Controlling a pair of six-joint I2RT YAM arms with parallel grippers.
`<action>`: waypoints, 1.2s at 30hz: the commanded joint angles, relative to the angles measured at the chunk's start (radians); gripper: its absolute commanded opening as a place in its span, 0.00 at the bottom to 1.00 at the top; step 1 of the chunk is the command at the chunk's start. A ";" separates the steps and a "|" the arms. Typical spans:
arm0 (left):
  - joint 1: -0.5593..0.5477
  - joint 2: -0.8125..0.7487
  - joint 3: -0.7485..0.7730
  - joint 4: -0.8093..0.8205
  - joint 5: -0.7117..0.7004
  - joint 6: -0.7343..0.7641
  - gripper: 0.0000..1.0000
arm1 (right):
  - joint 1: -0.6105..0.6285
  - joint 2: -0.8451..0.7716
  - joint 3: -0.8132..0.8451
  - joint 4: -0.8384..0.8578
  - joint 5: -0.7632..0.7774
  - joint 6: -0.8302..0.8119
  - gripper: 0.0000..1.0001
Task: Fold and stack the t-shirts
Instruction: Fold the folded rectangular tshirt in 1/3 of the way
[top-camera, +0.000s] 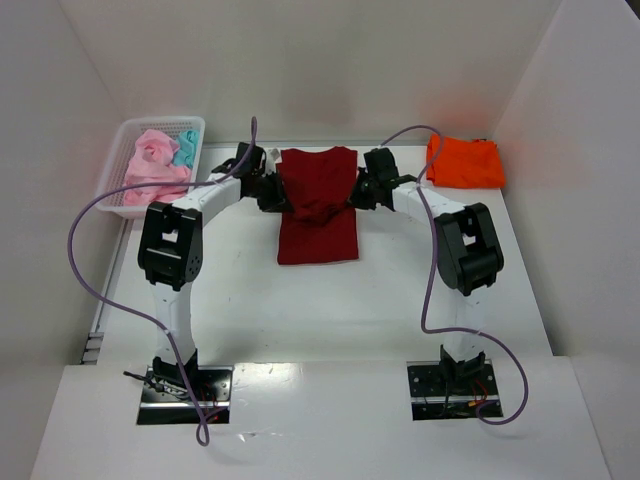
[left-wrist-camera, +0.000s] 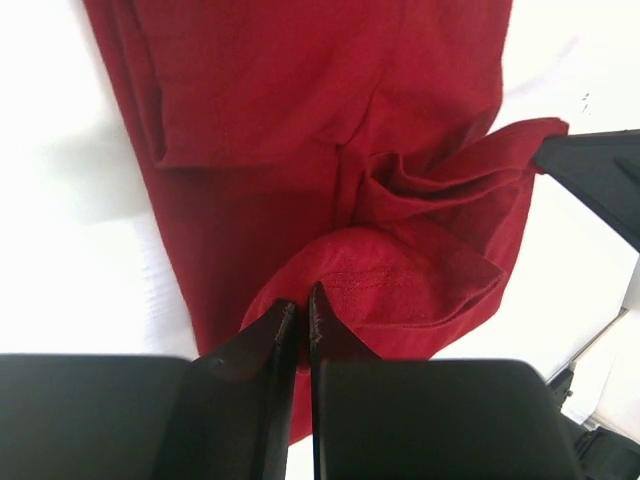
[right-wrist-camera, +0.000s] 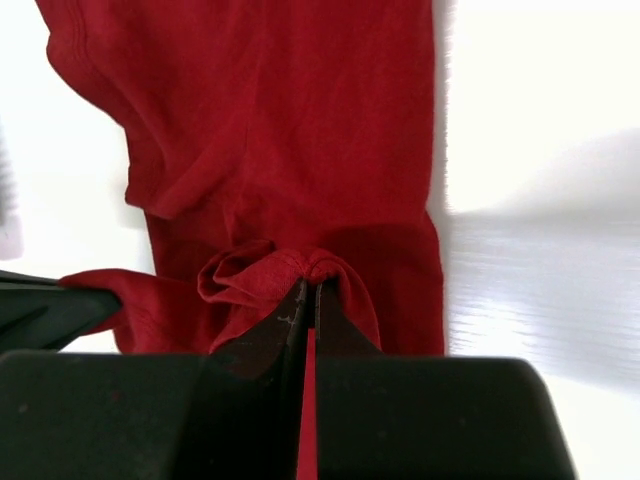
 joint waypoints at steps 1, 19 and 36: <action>0.002 0.006 0.051 0.017 0.014 0.041 0.12 | -0.013 -0.086 -0.028 0.036 0.071 -0.011 0.04; 0.012 0.064 0.090 0.007 -0.019 0.080 0.37 | -0.041 -0.033 -0.018 0.099 0.017 -0.040 0.35; 0.085 -0.176 0.049 0.067 0.077 0.168 0.92 | -0.041 -0.140 0.042 0.109 -0.006 -0.217 0.45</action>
